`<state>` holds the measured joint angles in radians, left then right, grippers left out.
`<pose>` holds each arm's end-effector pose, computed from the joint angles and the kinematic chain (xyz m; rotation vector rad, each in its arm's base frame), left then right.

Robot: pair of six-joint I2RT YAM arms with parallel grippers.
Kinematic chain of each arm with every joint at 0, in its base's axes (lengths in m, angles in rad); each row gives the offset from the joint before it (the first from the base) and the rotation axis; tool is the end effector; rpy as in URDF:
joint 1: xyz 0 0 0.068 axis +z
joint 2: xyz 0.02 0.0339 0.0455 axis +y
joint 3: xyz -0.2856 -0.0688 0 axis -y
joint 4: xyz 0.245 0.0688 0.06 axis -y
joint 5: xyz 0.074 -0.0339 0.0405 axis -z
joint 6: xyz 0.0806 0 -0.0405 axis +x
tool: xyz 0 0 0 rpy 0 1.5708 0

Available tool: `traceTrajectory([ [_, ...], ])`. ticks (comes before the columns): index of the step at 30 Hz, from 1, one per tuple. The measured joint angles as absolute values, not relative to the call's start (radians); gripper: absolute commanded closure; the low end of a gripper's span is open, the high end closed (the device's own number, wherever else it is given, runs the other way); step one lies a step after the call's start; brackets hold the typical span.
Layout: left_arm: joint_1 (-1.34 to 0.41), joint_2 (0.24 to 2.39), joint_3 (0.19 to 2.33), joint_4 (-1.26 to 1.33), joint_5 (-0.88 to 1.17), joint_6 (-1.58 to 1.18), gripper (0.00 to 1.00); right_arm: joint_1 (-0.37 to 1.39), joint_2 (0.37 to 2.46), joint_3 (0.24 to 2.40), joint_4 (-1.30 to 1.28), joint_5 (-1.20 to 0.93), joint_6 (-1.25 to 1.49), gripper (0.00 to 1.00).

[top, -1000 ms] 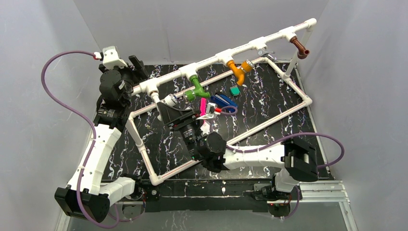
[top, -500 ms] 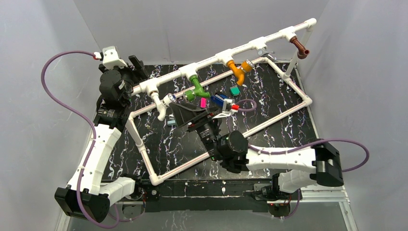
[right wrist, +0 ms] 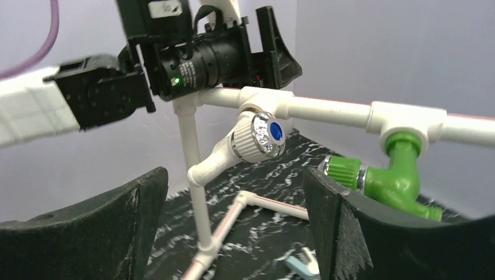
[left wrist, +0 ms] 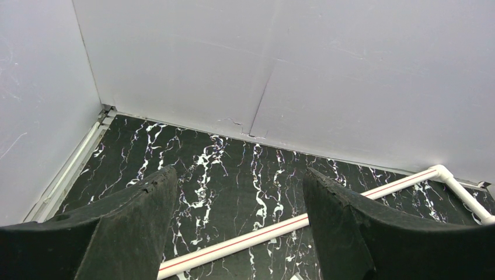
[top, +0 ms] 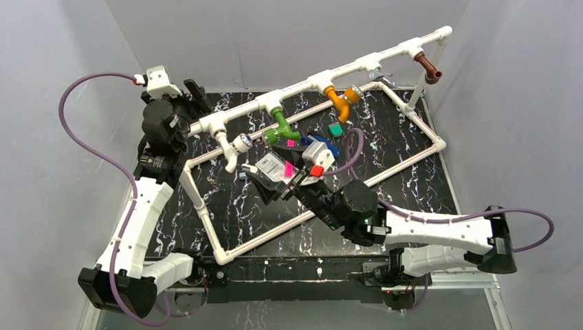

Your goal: Install the water faucets

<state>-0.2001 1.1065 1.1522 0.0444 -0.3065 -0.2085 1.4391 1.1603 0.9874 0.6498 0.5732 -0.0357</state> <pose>0.2835 -0.0327 0.4536 -0.2538 1.4639 -0.1037 0.0806 0.2754 0.4574 -0.3463 1.1748 0.9206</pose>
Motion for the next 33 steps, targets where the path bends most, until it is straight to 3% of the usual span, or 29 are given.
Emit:
traceTrajectory([
  [4,-0.2,1.106,1.152,0.044,-0.306,-0.208,0.24,1.439,1.118,1.034,0.507,0.475,-0.241,0.08],
  [7,-0.2,1.106,1.152,0.044,-0.306,-0.208,0.24,1.439,1.094,1.078,0.393,0.402,-0.433,0.14],
  [15,-0.2,1.106,1.152,0.044,-0.306,-0.208,0.24,1.439,1.087,1.098,0.208,0.28,-0.96,0.11],
  [25,-0.2,1.108,1.153,0.045,-0.306,-0.208,0.24,1.439,1.242,1.106,0.175,0.355,-1.457,0.1],
  [33,-0.2,1.108,1.153,0.045,-0.306,-0.208,0.24,1.441,1.32,1.132,0.249,0.387,-1.667,0.12],
])
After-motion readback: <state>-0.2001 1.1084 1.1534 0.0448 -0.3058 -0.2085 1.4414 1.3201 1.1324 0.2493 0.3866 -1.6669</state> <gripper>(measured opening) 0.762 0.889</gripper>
